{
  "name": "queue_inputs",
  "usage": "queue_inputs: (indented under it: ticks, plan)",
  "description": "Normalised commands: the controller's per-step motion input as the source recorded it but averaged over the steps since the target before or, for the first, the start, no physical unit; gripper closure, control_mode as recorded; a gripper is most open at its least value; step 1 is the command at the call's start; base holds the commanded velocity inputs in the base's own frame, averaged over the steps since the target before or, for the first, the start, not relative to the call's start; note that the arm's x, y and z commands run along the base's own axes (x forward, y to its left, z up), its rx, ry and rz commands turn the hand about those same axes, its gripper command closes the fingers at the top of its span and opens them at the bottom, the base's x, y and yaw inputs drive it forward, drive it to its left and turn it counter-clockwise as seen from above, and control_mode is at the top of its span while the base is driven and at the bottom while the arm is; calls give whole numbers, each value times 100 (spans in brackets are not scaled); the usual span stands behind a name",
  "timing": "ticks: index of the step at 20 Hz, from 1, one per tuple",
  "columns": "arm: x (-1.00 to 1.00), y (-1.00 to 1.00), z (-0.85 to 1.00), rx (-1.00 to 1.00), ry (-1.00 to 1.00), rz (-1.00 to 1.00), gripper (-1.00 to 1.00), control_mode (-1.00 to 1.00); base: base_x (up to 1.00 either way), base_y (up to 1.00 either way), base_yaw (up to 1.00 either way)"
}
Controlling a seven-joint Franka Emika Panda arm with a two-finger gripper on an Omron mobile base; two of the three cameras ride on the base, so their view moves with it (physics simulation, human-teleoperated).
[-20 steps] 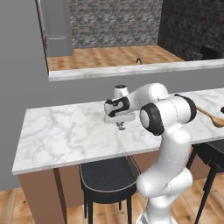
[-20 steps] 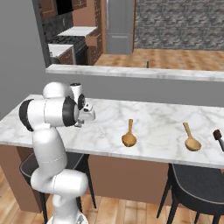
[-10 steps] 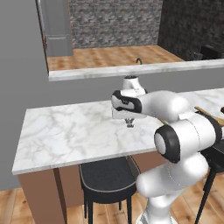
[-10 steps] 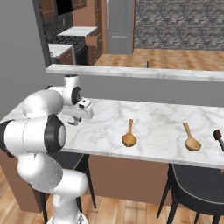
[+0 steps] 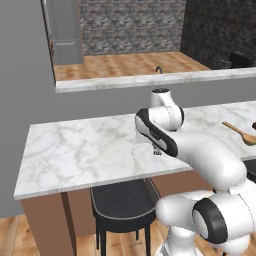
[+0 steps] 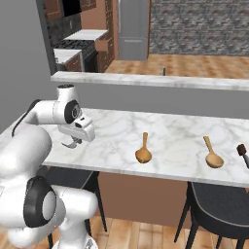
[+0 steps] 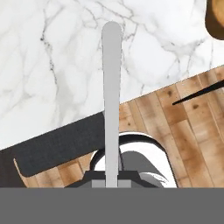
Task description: Pick up the metallic utensils from the counter and place them in the open drawer. Make sure not to pick up any wooden utensils.
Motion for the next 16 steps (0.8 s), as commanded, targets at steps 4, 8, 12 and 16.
queue_inputs:
  ticks: [4,8,12,16]
  plan:
    - [-60,0,18,-1,-5,-13,100,-100,0,0,0]
    - [-14,0,2,0,0,-13,100,-100,0,0,0]
    - [0,-1,4,3,0,-16,100,-100,0,0,0]
    - [4,-12,0,5,2,-17,100,-100,0,0,0]
